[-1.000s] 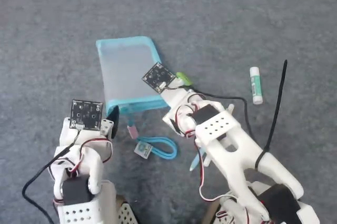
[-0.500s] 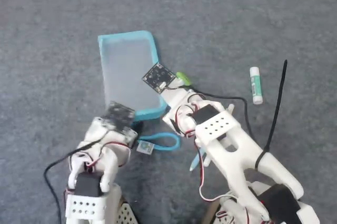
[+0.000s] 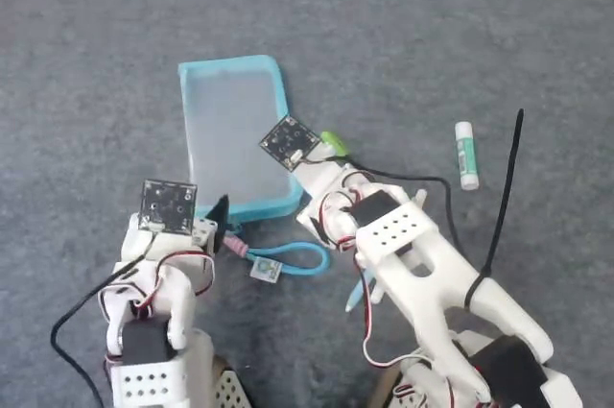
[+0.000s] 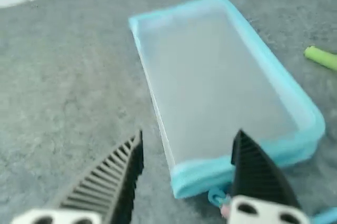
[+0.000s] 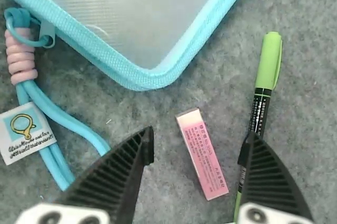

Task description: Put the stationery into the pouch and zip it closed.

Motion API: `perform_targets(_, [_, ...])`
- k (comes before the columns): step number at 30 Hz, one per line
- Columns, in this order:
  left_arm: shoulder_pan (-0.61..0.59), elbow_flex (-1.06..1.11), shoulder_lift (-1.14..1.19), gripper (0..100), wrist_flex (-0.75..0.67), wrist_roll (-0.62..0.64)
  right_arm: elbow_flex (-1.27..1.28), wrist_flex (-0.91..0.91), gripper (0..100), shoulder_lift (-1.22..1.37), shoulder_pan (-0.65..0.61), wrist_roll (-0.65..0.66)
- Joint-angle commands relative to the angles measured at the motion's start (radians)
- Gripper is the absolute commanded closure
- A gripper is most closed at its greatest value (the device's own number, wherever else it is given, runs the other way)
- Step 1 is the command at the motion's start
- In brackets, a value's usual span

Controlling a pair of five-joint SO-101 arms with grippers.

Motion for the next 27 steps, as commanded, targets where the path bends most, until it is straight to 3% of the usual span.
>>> perform_targets(1, [-0.003, -0.031, -0.021, 74, -0.032, 0.017, -0.054, 0.005, 73.8, -0.004, 0.008, -0.008])
perform_targets(15, [0.018, -0.073, -0.023, 74, -0.04, 0.057, -0.052, 0.004, 73.8, -0.002, 0.007, -0.003])
perform_targets(18, [0.018, -0.124, -0.023, 70, -0.035, 0.123, -0.052, 0.004, 73.8, -0.002, 0.007, -0.003])
perform_targets(23, [0.017, -0.127, -0.023, 66, -0.037, 0.127, -0.052, 0.005, 73.8, -0.002, 0.007, -0.003])
perform_targets(27, [-0.061, -0.14, -0.025, 66, -0.048, 0.132, -0.052, 0.005, 73.8, -0.002, 0.007, -0.003])
